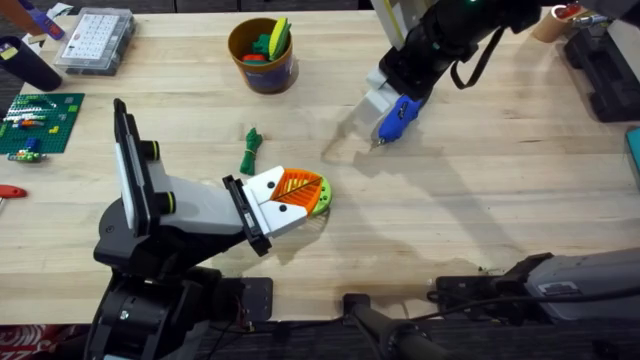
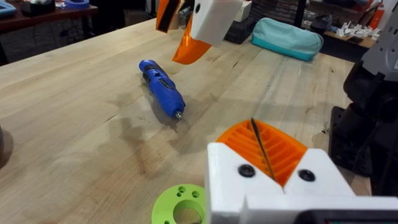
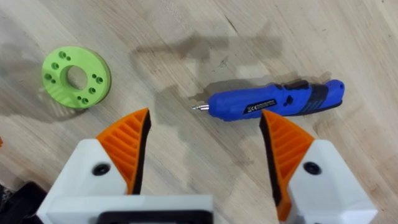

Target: Pick up the gripper from the table and insert it into the empty holder that is missing its gripper. Then pick up a screw, insert it into the mounting hole, and use the screwdriver to tighten it. Finally, clean up the table by picking up the vegetable and placing it into the bucket.

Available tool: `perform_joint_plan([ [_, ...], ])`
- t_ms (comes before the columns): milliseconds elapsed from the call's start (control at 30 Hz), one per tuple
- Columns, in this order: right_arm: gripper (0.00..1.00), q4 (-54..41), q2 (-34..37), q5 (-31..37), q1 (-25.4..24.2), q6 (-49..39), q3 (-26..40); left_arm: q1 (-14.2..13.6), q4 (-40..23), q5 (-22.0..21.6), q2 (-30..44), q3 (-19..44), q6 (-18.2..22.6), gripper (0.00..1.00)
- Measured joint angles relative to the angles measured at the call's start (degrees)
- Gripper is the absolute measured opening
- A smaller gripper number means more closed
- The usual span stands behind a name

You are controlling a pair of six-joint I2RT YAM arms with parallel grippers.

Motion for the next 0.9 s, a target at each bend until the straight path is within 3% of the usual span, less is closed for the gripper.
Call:
perform_joint_plan([
  [433, 0.974, -4.58, -0.99, 0.03, -0.30, 0.36, -0.01, 0.00, 2.20, 0.02, 0.00, -0.13, 0.00, 0.013],
  [900, 0.974, -10.86, -17.86, -2.70, -6.27, 4.68, -0.04, 0.00, 2.43, 0.01, 0.00, -0.15, 0.00, 0.004],
])
